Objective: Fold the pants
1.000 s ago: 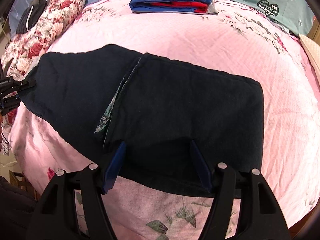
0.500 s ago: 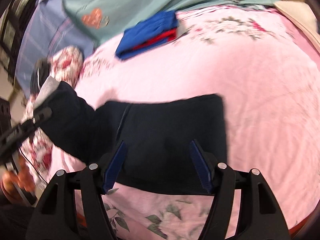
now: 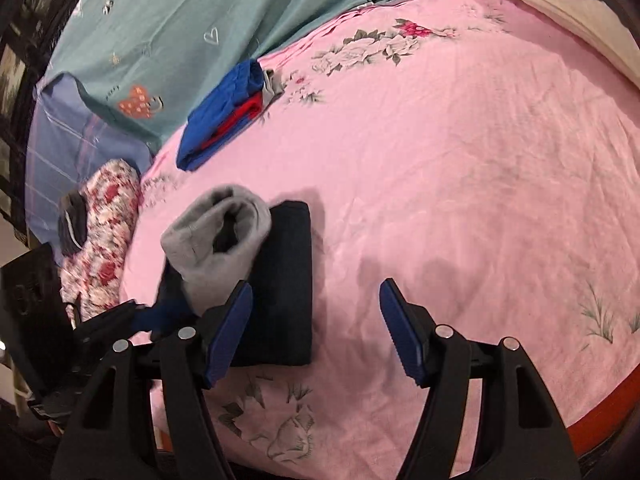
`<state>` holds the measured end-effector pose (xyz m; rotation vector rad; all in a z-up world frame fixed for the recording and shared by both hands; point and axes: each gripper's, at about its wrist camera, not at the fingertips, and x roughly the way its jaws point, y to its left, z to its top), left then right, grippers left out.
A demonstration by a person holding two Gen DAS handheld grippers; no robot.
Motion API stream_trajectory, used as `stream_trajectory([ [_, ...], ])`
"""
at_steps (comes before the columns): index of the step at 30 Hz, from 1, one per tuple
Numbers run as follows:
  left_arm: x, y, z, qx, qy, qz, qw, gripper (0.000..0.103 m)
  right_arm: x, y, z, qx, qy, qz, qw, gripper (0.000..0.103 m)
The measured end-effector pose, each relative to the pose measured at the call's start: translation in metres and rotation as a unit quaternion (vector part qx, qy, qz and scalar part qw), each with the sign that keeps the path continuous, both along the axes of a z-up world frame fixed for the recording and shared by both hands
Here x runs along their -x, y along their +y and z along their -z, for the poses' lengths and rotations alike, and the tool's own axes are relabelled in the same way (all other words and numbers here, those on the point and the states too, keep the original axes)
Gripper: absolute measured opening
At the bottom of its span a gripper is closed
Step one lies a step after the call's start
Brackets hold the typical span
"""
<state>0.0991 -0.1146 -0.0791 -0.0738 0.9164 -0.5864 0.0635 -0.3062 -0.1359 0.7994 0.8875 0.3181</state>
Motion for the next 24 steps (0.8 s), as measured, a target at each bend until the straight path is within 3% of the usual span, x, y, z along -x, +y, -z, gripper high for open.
stream_trajectory([
  [1,0.006,0.007,-0.012,0.008,-0.018,-0.005,0.9998,0.077,-0.002,0.000,-0.002,-0.018,-0.003,-0.006,1.000,0.068],
  [4,0.017,0.030,-0.033,-0.007,-0.048,-0.040,0.9980,0.084,-0.009,0.005,-0.014,-0.049,-0.021,-0.030,0.998,0.068],
  [7,0.015,0.061,-0.023,-0.022,-0.024,-0.098,0.9946,0.085,-0.019,0.027,-0.032,-0.061,-0.039,-0.066,0.995,0.068],
  [10,0.014,0.087,-0.010,-0.016,0.013,-0.150,0.9885,0.085,-0.031,0.057,-0.045,-0.024,-0.049,-0.100,0.993,0.068],
  [12,0.014,0.098,-0.006,-0.004,0.027,-0.173,0.9846,0.085,-0.044,0.077,-0.040,0.035,-0.015,-0.113,0.993,0.068],
  [14,0.016,0.107,-0.001,0.003,0.033,-0.185,0.9822,0.085,-0.054,0.093,-0.031,0.049,0.006,-0.128,0.990,0.068],
  [16,0.016,0.111,0.003,0.004,0.038,-0.185,0.9819,0.085,-0.055,0.100,-0.028,0.058,0.008,-0.134,0.989,0.057],
  [18,0.009,0.112,0.006,0.004,0.040,-0.183,0.9824,0.085,-0.056,0.101,-0.030,0.077,0.009,-0.126,0.989,0.013],
  [24,0.002,0.105,0.008,0.013,0.039,-0.154,0.9871,0.085,-0.038,0.055,-0.041,0.021,0.010,-0.079,0.997,0.009],
])
